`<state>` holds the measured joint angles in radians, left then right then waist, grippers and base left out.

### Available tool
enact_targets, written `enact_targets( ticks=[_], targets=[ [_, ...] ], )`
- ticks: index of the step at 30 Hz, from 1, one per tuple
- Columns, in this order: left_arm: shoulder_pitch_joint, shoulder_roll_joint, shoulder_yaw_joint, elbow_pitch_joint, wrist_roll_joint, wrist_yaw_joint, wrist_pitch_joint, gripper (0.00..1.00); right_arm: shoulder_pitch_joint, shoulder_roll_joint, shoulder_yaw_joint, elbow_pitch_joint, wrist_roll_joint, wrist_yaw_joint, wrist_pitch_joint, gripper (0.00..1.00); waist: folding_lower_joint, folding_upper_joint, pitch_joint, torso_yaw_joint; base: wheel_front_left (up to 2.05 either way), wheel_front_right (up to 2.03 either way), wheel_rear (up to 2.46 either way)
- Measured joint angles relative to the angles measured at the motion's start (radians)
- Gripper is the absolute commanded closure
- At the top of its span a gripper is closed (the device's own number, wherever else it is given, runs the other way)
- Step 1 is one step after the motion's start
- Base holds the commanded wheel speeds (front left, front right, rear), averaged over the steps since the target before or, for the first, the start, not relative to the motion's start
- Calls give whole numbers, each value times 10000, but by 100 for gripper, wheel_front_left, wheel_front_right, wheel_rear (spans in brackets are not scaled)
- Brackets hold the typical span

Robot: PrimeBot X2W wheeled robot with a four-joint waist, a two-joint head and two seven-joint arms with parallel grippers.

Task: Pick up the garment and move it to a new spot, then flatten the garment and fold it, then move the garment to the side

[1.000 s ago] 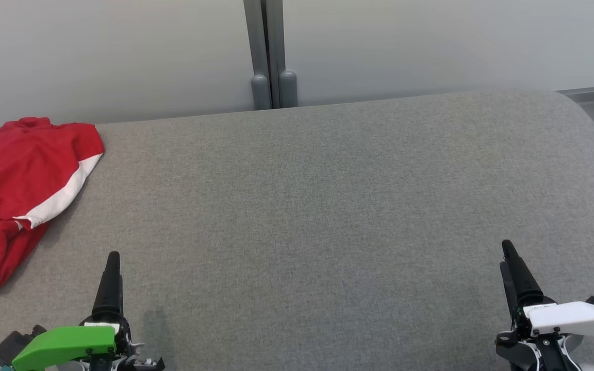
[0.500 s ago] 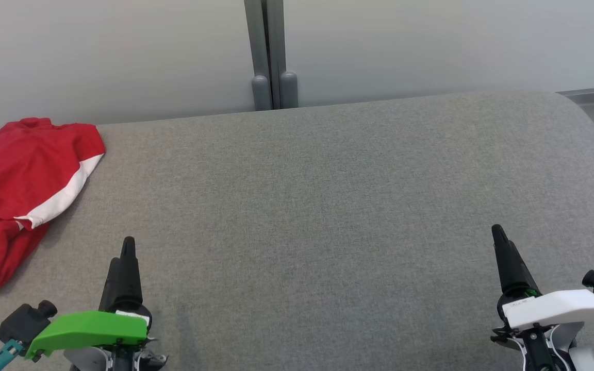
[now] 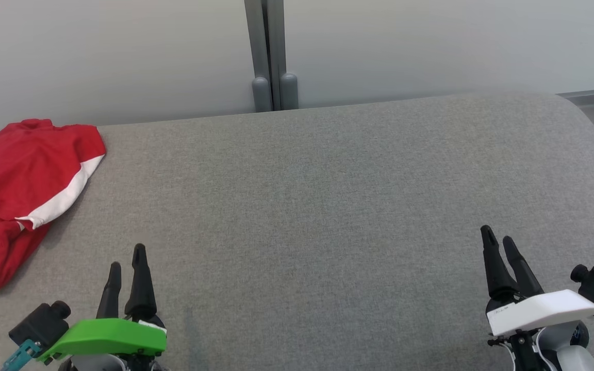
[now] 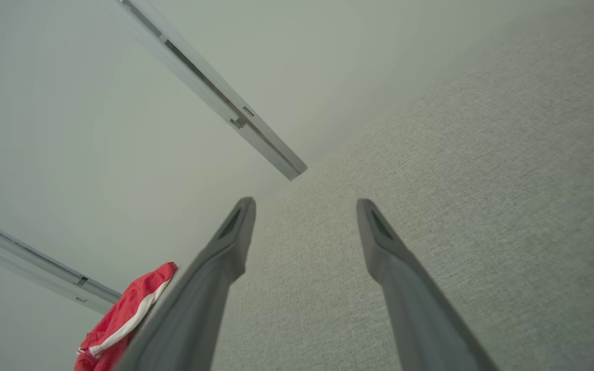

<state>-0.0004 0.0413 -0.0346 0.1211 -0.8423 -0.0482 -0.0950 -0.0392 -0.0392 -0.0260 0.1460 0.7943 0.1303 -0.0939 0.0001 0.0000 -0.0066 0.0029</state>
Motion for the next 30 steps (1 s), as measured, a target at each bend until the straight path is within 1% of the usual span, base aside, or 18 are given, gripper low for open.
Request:
enact_targets(
  ticks=[15,30],
  targets=[
    [286,10,-334,257,1622,46,-420,0,118,-23,324,96,-2148,0,-441,0,0,0,-109,45,0,0,0],
    [425,19,-616,403,2857,102,-821,0,250,-42,420,86,-3764,0,-823,0,0,0,-189,121,0,0,0]
  ],
)
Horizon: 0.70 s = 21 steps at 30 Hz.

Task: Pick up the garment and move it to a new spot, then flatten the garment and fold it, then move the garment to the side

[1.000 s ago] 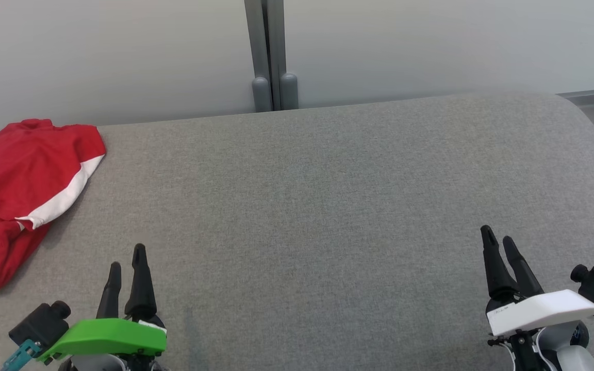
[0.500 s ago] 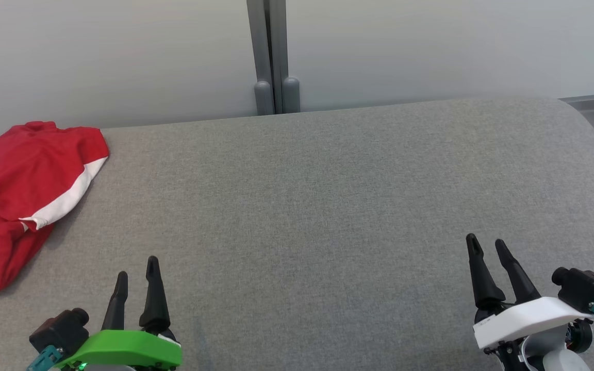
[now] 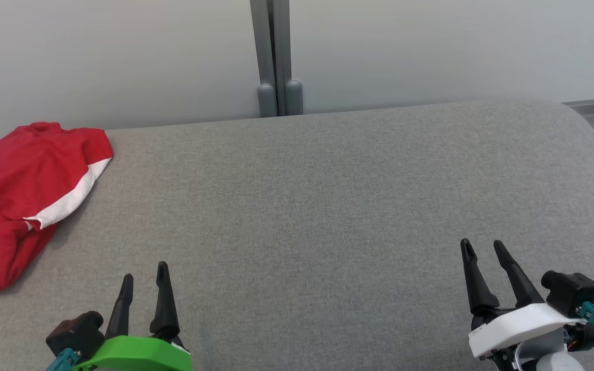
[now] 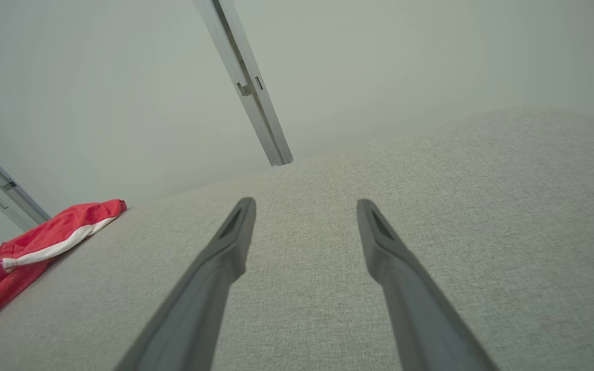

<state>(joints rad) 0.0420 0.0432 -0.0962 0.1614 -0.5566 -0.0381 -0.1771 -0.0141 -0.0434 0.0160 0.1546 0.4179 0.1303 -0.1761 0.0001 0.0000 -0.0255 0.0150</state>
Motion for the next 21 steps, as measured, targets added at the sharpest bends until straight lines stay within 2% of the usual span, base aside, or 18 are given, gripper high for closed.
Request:
enact_targets(
  ticks=[21],
  targets=[
    [121,17,-196,192,1227,75,-445,0,42,-21,100,10,-1847,2,-445,0,0,0,-56,49,0,0,0]
  ],
)
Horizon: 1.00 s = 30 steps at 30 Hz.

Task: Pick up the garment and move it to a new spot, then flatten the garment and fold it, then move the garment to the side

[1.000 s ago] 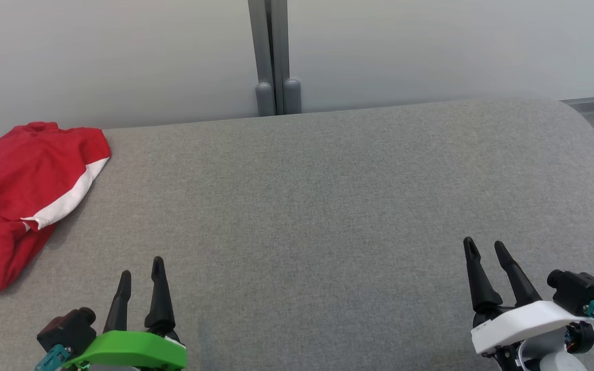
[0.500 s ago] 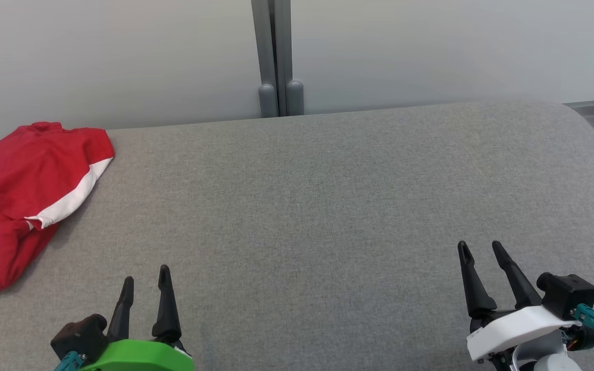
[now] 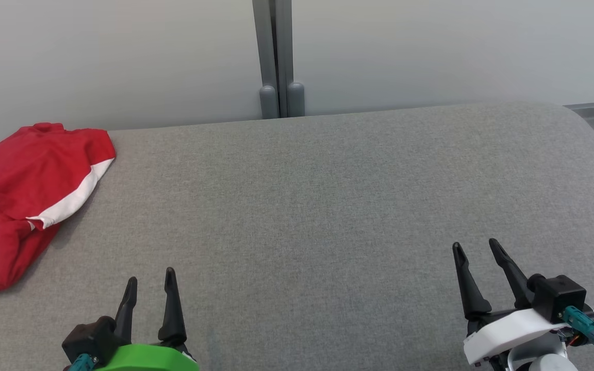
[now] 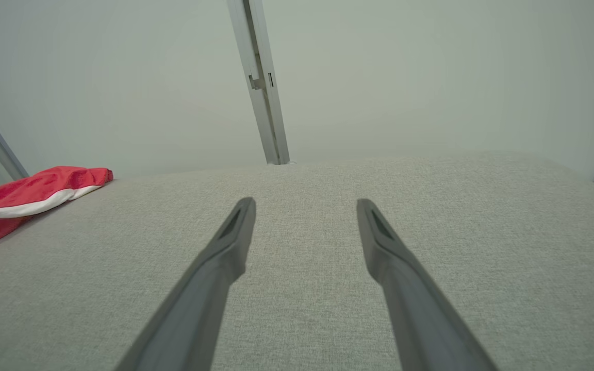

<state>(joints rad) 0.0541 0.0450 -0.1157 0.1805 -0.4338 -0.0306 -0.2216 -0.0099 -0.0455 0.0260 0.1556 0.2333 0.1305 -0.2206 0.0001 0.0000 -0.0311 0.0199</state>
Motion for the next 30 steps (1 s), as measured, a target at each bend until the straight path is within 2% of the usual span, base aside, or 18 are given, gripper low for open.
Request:
enact_targets(
  ticks=[22,30],
  targets=[
    [129,13,-222,196,1198,63,-385,0,54,-17,98,-134,-1567,0,-403,0,0,0,-52,47,0,0,0],
    [137,15,-224,276,1214,88,-408,0,76,-19,46,-36,-1534,0,-412,0,0,0,-30,51,0,0,0]
  ],
)
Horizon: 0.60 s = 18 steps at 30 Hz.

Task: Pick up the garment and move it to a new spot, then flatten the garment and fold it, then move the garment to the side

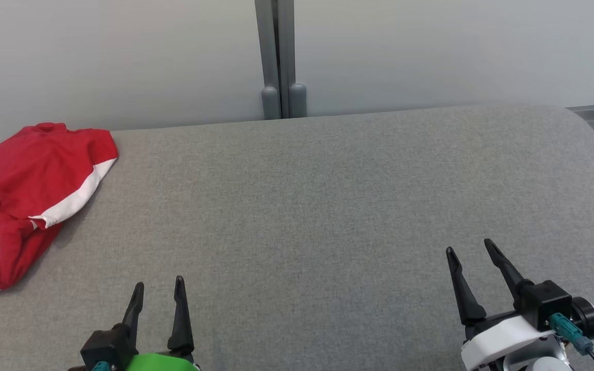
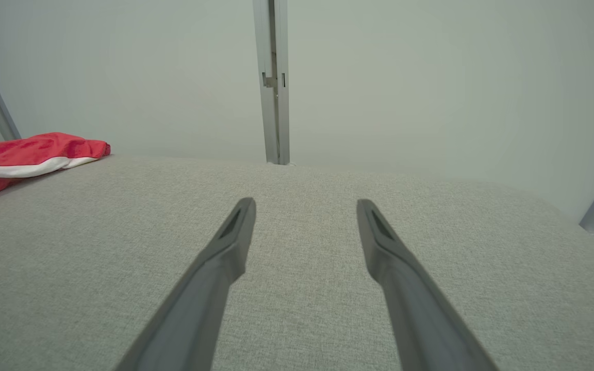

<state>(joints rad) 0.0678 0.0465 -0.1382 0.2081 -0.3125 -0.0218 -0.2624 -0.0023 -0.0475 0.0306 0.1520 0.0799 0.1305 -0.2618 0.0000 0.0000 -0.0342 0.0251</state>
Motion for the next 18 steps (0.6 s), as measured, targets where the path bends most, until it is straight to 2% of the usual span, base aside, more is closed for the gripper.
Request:
enact_targets(
  ticks=[18],
  targets=[
    [0,0,-4,98,-67,0,0,0,1,0,-29,107,79,2,2,0,0,0,10,20,0,0,0]
  ],
)
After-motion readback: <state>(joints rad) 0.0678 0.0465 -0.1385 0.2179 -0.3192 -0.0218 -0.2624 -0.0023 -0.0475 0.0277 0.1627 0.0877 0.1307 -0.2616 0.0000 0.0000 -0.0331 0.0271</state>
